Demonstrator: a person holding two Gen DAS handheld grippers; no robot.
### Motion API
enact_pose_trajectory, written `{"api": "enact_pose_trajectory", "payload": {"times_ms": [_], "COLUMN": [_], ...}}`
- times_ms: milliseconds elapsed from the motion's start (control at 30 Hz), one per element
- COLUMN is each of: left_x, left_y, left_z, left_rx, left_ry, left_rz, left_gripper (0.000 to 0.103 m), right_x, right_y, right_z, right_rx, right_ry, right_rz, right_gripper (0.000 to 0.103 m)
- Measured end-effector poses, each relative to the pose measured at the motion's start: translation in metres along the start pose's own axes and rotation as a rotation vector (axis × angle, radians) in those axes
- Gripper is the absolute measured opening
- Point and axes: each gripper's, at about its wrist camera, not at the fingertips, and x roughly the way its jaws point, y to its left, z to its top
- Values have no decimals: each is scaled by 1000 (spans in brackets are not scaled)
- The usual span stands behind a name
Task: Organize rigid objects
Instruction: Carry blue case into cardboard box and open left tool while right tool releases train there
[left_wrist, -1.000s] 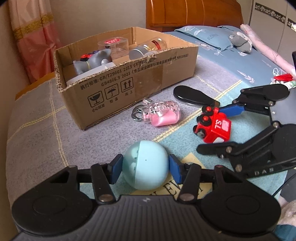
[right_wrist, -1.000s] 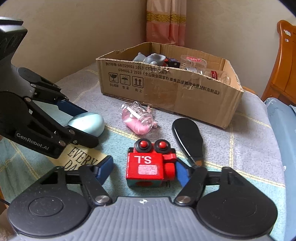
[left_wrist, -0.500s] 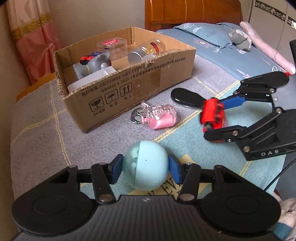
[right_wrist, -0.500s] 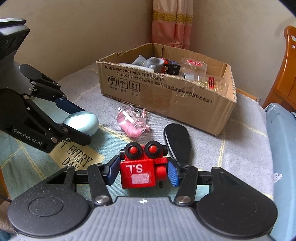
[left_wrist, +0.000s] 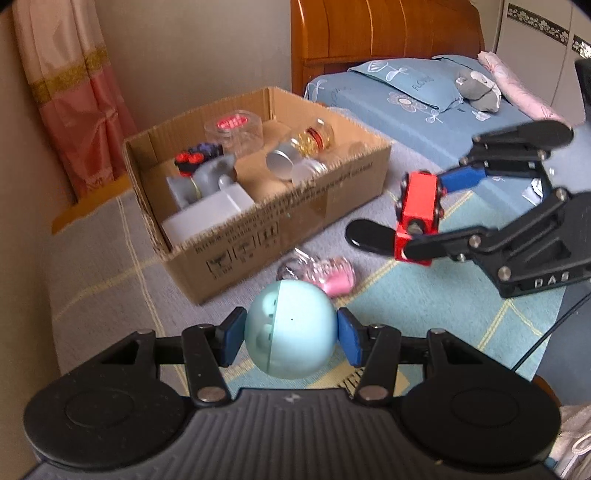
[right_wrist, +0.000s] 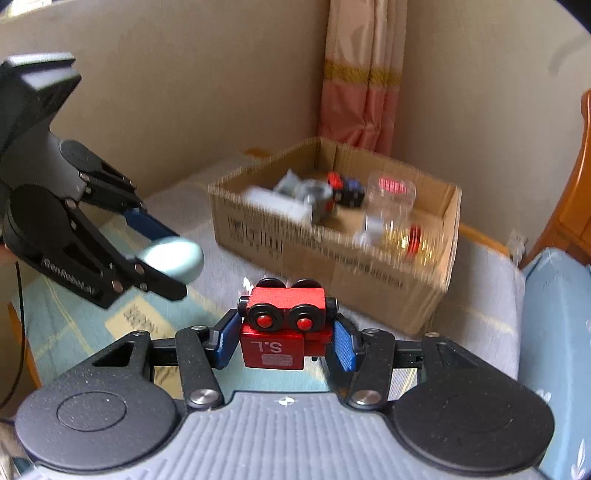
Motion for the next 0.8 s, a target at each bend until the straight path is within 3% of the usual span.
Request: {"api": "enact_pose_trajectory", "payload": {"times_ms": [300,667,700,800], "left_x": [-10,6,10,19], "left_y": [22,55,58,66], "left_z": [38,92,98,110], "left_rx": [-9,-17,-18,-26], "left_ry": [-57,-88,-88,-90], "left_rz": [34,111,119,131], "left_gripper": [52,52,52,52], "right_x": [5,55,59,62], "right_y": [-18,-36,-37,-38], "right_z": [54,93,94,92], "right_rx": [-17,21,24,30], "right_ry": [-78,-43,-39,-63], "right_rz": [-28,-48,-51,-60], "right_gripper": [58,58,60,82]}}
